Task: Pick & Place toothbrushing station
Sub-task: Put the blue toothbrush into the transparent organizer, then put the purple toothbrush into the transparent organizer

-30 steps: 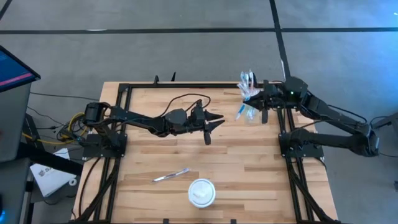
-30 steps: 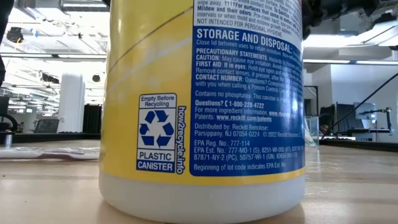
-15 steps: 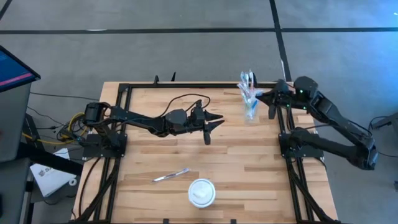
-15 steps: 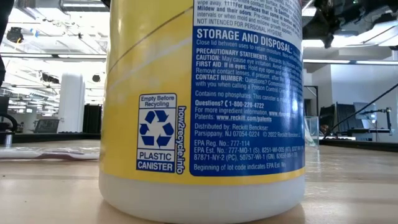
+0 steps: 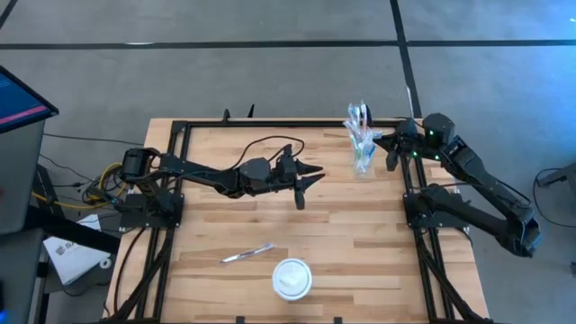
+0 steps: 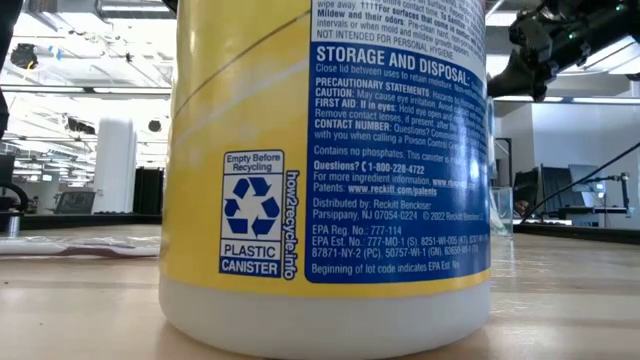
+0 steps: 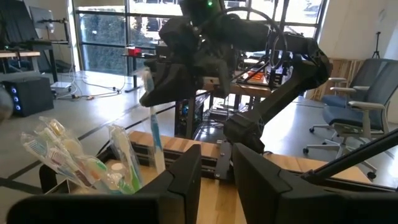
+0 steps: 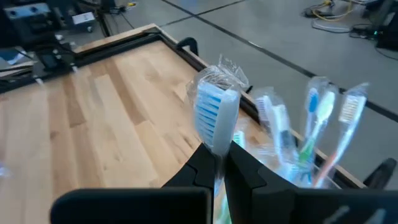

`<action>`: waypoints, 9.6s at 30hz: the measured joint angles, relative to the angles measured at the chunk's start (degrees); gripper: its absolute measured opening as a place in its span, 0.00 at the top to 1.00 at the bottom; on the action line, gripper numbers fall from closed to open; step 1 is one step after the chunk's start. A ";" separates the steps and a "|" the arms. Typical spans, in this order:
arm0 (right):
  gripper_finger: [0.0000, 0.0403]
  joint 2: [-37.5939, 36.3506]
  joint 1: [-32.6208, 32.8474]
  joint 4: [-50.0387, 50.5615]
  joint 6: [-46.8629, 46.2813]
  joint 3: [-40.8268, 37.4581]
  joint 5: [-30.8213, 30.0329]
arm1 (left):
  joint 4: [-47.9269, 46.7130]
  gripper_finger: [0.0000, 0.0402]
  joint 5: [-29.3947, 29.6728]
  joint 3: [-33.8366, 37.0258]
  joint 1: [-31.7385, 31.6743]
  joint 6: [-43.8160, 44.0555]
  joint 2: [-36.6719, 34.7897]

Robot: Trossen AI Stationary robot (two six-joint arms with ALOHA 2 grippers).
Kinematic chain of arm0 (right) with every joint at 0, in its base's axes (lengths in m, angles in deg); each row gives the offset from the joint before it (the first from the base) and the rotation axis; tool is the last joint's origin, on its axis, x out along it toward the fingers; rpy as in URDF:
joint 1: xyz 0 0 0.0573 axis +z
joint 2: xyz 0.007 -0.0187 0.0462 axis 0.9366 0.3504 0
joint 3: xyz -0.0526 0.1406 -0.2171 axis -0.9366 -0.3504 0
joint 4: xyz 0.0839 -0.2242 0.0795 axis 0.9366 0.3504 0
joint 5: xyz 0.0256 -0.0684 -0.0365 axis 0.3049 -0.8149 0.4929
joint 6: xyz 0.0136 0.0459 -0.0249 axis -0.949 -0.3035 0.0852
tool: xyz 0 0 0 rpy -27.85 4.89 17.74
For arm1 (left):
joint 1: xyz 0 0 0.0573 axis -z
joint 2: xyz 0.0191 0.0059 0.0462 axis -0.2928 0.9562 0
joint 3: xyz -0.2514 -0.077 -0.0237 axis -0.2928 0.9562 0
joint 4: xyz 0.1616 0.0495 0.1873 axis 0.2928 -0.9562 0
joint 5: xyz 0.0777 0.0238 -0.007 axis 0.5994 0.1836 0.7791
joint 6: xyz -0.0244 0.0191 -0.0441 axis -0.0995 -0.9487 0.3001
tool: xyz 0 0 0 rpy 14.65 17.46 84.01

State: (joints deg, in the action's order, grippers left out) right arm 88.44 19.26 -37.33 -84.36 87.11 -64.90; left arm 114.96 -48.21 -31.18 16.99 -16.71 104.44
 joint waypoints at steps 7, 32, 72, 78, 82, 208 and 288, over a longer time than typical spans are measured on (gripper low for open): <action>0.99 0.22 -5.12 -0.59 0.88 -2.17 2.05 | 0.00 0.79 0.00 0.00 0.00 0.01 0.02; 0.99 5.22 -7.26 -4.24 -2.08 -5.72 0.00 | 0.00 0.79 0.02 0.00 0.00 0.00 0.07; 0.89 4.72 -6.44 -19.49 -3.92 -18.63 -0.06 | -0.02 0.79 0.02 0.00 0.00 0.00 0.07; 0.88 4.72 -6.41 -19.69 -4.33 -18.63 -0.02 | -0.07 0.79 0.00 0.00 0.00 0.00 0.07; 0.85 4.72 -6.39 -20.10 -4.33 -18.63 0.04 | -0.20 0.79 0.01 0.00 0.00 0.00 0.07; 0.67 -0.13 25.85 -18.81 -6.88 -7.09 -9.51 | -68.07 0.67 -2.63 13.14 36.20 65.25 -13.06; 0.67 0.00 25.84 -18.26 -6.91 -7.11 -9.49 | -68.14 0.82 -5.12 12.95 35.41 64.43 -3.42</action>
State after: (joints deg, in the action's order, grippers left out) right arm 88.44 45.10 -55.59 -91.27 80.00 -74.39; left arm 46.82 -53.33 -18.23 52.40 47.72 101.03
